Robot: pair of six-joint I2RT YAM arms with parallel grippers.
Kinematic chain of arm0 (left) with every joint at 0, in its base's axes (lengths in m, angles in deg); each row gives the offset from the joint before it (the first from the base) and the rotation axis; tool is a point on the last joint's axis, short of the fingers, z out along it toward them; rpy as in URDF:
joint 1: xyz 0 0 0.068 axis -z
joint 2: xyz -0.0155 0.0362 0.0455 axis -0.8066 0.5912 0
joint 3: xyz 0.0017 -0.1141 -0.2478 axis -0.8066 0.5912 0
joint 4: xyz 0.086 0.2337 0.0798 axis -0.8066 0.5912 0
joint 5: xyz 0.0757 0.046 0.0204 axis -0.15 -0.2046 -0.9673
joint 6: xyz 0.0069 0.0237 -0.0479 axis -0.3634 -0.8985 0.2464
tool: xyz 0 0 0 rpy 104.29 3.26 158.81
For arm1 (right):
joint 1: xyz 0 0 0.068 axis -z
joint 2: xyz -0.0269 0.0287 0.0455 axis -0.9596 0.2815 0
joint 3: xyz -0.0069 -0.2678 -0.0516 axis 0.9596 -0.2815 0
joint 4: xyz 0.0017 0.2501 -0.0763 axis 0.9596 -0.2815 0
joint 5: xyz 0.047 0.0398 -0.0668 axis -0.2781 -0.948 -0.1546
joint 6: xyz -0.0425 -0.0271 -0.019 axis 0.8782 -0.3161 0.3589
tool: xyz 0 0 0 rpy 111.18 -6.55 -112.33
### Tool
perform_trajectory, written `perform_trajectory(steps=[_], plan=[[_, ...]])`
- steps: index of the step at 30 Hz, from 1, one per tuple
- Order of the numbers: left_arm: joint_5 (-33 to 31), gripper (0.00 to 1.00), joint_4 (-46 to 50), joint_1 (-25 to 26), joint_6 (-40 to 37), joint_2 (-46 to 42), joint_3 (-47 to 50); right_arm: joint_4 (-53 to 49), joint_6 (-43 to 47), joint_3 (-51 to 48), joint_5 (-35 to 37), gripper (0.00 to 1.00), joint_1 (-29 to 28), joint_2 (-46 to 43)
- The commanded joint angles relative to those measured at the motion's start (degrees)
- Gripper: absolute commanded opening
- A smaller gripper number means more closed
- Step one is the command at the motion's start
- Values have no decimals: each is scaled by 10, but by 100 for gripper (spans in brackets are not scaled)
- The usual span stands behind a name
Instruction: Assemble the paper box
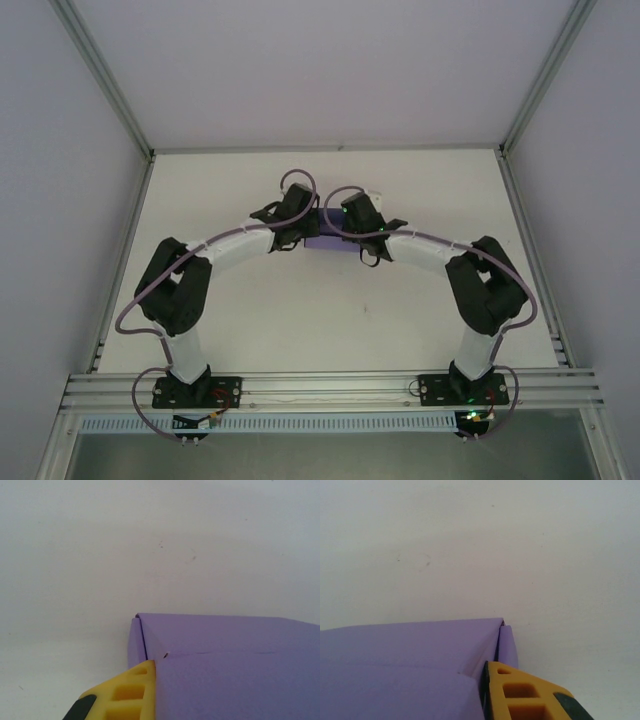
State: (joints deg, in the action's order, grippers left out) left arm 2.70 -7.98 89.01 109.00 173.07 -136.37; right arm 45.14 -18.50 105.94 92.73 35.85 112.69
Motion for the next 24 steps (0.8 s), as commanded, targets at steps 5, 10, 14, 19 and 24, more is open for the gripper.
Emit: perform_trajectory(steps=[5,10,14,19,24], plan=[[39,18,38,23,6,-28,45,79,21,-72,2,13,-24,-20],[31,32,54,25,-1,-62,39,78,22,-89,21,13,-32,-24],[21,57,95,25,-6,-101,27,77,22,-100,25,13,-37,-26],[6,100,135,24,-8,-153,17,90,28,-113,35,13,-41,-27],[-1,100,169,-5,13,-151,-25,120,45,-128,39,15,-49,-22]])
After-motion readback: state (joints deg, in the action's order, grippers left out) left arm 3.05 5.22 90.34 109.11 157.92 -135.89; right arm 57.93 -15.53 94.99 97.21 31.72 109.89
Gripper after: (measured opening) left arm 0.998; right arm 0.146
